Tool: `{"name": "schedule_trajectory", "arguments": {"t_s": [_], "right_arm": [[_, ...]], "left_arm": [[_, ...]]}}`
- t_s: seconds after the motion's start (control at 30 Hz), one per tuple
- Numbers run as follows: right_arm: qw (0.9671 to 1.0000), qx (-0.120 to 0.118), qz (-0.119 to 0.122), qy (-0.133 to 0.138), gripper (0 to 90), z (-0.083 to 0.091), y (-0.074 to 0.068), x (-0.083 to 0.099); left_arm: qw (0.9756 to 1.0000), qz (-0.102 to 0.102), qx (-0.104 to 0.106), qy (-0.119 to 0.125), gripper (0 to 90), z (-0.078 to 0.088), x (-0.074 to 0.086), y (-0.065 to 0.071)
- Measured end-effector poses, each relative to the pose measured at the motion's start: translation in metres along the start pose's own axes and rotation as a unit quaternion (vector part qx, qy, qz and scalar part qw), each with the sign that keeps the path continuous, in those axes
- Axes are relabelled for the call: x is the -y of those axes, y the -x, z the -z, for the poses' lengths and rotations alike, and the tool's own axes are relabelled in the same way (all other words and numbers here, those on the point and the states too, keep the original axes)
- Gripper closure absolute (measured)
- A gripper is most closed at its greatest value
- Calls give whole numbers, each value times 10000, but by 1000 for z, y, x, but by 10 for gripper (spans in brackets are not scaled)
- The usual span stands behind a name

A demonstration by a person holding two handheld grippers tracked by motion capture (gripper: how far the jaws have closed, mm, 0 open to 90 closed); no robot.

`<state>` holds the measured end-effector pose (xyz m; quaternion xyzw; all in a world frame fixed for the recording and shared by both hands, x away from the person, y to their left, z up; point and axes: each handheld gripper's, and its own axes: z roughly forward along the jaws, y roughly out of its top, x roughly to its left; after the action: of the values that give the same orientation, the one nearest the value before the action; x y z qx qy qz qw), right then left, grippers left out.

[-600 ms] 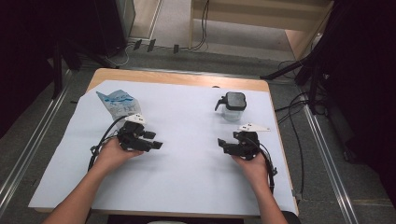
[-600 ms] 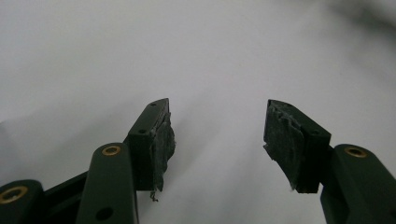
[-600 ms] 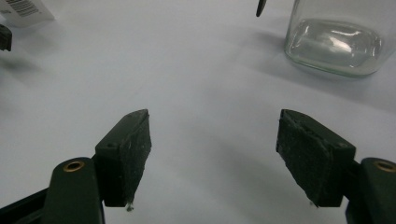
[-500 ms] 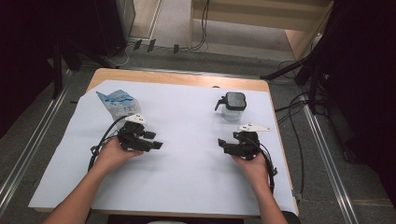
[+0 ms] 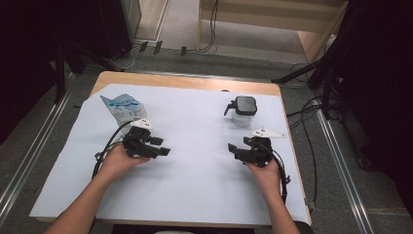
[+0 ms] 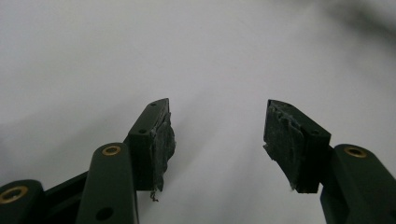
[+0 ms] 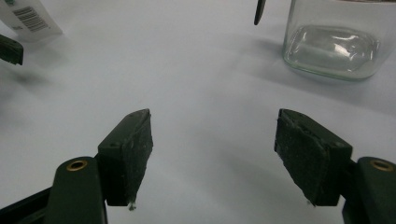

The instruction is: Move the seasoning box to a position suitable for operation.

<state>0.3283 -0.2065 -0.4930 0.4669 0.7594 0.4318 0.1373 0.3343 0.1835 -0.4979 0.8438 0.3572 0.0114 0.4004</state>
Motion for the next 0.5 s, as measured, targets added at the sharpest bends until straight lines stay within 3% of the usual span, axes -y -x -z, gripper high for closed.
{"name": "schedule_trajectory", "arguments": {"t_s": [0.17,0.2,0.23,0.5], "right_arm": [[9996,245,-78,96,249,-2,-2,1],[9994,329,26,60,239,-3,-2,1],[9982,513,310,-82,240,-5,-4,4],[9987,404,306,-92,250,-7,-3,6]], "left_arm": [[10000,-10,9,20,425,-1,-1,0],[10000,-17,4,14,426,-1,-1,1],[10000,-26,-6,11,426,-1,-1,1],[10000,-22,23,37,425,-2,-1,0]]}}
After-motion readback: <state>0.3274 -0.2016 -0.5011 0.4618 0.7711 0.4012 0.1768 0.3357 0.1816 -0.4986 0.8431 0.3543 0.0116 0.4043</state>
